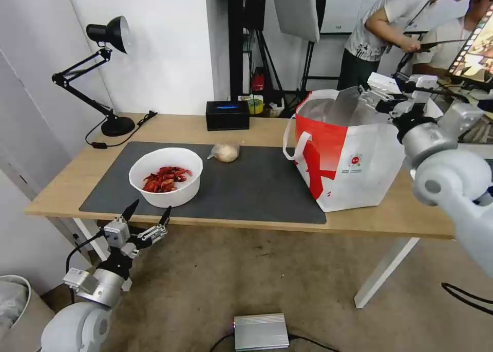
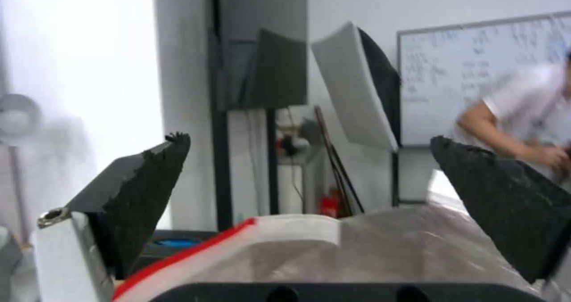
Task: Pick up the trash from the table and place it into the takeout bag.
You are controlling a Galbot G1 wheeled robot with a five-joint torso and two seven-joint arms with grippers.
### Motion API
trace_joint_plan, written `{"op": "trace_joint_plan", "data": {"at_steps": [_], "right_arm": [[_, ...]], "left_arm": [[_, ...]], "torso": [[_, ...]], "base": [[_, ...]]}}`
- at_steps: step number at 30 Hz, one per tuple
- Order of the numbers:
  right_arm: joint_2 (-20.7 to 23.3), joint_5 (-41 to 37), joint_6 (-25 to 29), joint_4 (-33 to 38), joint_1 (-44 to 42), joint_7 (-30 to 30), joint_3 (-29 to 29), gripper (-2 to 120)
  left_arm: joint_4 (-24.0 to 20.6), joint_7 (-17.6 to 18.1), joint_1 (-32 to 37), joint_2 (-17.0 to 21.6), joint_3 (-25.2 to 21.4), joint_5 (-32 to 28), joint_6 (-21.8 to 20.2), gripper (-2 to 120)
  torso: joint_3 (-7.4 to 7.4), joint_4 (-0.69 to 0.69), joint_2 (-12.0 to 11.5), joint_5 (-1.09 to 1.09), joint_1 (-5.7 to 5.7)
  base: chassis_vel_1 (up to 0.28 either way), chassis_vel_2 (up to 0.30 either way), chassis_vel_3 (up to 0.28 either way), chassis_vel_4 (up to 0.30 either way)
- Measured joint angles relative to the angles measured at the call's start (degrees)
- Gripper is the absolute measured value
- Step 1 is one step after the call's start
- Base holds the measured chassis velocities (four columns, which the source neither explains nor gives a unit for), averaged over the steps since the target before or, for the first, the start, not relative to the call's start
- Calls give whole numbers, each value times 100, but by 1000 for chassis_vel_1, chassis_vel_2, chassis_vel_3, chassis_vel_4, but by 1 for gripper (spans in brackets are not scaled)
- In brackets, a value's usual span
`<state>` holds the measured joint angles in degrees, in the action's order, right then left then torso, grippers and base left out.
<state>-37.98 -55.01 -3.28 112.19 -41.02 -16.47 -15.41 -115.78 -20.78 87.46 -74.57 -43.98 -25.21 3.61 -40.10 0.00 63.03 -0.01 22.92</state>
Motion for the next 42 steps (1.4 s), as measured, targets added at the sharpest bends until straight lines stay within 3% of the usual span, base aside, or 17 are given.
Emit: {"op": "trace_joint_plan", "data": {"at_steps": [12,42], "right_arm": [[-545,1068,588,542,-963,405,-253,100],[-2264,2931,1163,1041,-2904,842,-486,100]], "left_arm": [[-96,2,44,-7,-12,9,-3,100],[-90,5,91,-57,-58,22,-2,100]], "torso": [[0,0,0,0,0],[0,0,0,0,0]], "base": [[0,0,0,0],[0,0,0,0]]}}
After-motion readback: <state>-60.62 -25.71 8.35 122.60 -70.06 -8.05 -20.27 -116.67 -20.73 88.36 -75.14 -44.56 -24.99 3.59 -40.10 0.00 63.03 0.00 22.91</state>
